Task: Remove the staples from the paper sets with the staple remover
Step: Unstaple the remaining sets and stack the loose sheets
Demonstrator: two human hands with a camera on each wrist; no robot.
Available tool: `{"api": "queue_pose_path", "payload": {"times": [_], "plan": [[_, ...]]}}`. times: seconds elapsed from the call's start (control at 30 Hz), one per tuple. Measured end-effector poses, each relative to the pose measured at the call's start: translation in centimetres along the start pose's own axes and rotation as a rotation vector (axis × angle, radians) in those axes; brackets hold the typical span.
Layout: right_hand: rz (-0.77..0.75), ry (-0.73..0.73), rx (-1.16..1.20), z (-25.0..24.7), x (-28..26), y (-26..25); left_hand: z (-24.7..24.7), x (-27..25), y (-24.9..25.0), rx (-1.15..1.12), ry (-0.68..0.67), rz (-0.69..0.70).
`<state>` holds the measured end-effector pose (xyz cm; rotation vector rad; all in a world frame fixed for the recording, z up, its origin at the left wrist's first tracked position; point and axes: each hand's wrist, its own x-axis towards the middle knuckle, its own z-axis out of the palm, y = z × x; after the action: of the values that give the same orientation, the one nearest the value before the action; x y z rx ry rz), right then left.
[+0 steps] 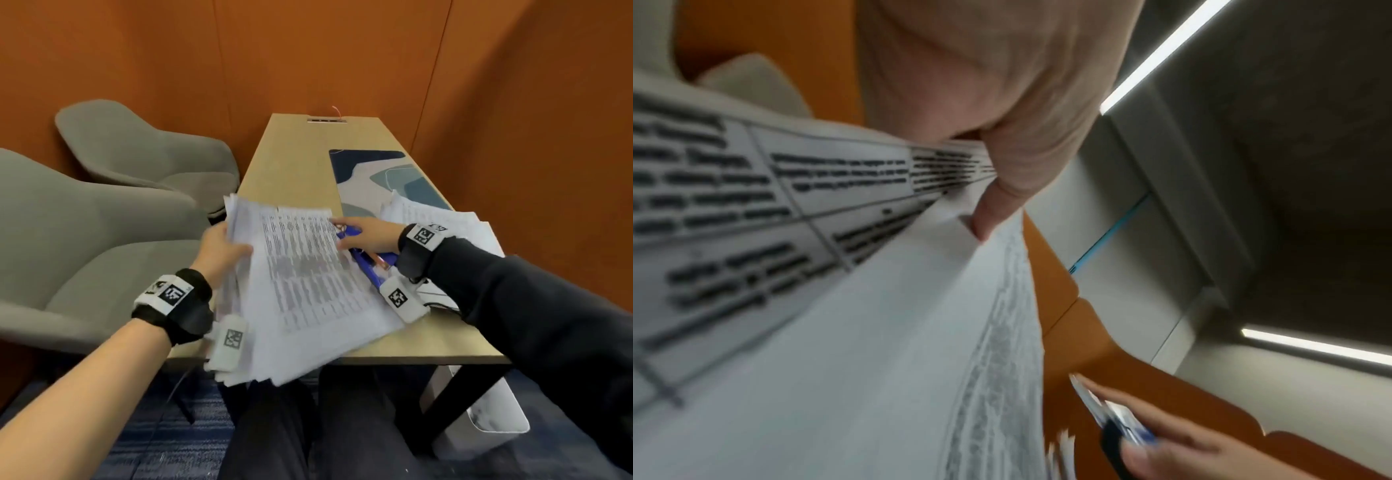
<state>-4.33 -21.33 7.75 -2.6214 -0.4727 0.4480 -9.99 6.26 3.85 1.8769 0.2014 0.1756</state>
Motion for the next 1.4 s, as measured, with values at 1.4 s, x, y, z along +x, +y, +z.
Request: {"api": "queue_pose_path", "payload": {"times": [1.4], "plan": [[-0.195, 0.459, 1.079, -8.6, 0.3, 4.4, 5.4, 3.8, 15.1, -0.317, 0.069, 0.583]]}}
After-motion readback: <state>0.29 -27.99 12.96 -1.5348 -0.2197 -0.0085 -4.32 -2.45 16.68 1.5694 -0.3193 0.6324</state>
